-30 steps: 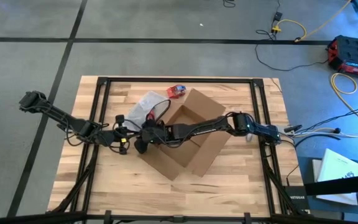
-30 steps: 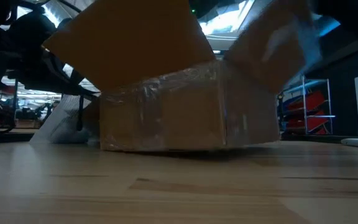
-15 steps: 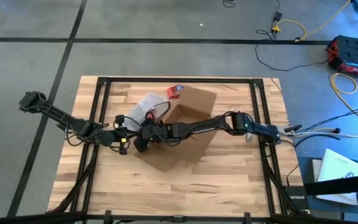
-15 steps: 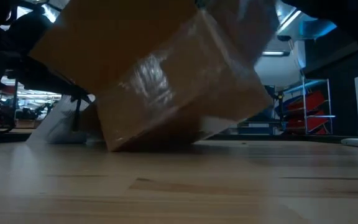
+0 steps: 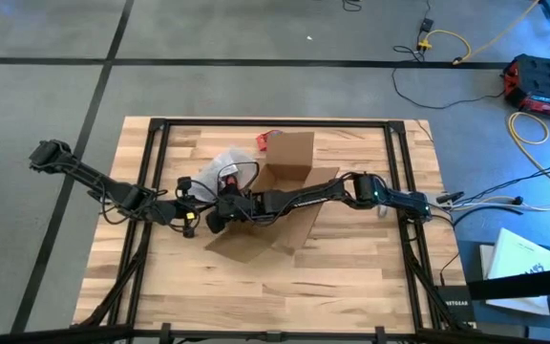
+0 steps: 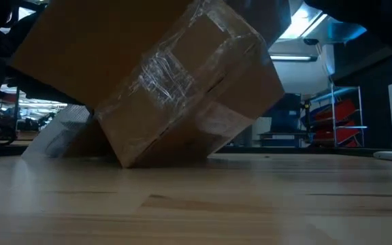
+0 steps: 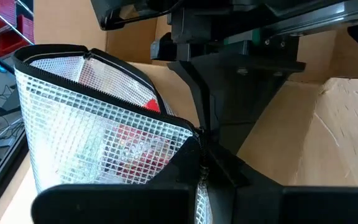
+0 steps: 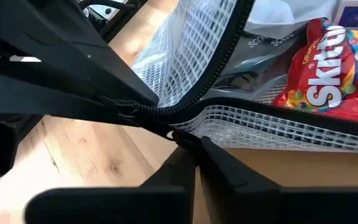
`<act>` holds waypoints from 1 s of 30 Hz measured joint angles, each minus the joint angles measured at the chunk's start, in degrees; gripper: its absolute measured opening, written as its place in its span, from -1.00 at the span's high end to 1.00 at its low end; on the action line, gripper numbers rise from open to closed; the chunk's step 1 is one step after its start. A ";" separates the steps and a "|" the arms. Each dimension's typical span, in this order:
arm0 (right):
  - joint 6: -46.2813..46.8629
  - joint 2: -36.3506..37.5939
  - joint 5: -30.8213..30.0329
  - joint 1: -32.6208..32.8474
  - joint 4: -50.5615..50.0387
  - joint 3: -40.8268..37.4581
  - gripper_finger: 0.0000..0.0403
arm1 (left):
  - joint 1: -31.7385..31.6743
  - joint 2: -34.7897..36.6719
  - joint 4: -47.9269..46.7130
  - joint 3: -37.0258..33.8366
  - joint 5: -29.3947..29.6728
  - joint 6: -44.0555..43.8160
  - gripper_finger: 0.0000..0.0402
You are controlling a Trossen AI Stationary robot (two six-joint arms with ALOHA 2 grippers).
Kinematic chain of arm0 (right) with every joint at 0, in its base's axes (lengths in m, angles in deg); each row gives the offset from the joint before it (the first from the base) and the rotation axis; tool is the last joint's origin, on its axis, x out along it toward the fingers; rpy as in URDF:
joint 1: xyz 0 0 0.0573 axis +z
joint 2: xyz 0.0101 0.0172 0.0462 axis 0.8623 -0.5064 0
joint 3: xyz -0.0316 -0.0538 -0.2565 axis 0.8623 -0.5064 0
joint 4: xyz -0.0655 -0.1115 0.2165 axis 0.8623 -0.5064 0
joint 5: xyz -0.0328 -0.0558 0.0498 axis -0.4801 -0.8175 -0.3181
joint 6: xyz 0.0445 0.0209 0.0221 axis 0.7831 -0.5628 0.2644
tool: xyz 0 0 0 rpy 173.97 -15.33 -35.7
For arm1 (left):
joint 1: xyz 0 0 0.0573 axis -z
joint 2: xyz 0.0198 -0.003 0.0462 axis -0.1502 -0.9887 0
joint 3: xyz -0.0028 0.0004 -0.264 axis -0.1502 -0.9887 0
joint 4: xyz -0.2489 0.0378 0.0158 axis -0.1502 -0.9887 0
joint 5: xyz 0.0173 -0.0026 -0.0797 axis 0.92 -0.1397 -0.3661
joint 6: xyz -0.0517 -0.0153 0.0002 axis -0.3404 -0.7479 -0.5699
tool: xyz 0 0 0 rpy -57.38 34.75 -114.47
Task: Unpack boxes
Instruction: Close the transparent zip bag
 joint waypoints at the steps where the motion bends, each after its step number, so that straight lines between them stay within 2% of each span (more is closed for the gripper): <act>1: -0.09 -0.03 -0.35 0.00 -0.15 0.41 0.97 | 0.00 0.01 0.06 0.00 0.09 0.01 1.00; 7: -1.50 -0.20 -2.90 0.02 -1.65 3.43 0.99 | 0.00 0.04 0.37 0.09 0.37 0.68 1.00; 14: -4.64 -0.20 -3.87 0.02 -12.99 8.33 1.00 | 0.00 0.02 0.13 0.13 0.16 1.04 1.00; 22: -8.12 -0.15 -4.80 0.02 -17.90 11.83 1.00 | 0.00 0.02 -0.12 0.11 0.11 1.09 1.00; 30: -11.35 -0.05 -6.83 0.04 -28.85 16.80 1.00 | 0.00 0.00 -0.10 0.11 0.18 1.09 1.00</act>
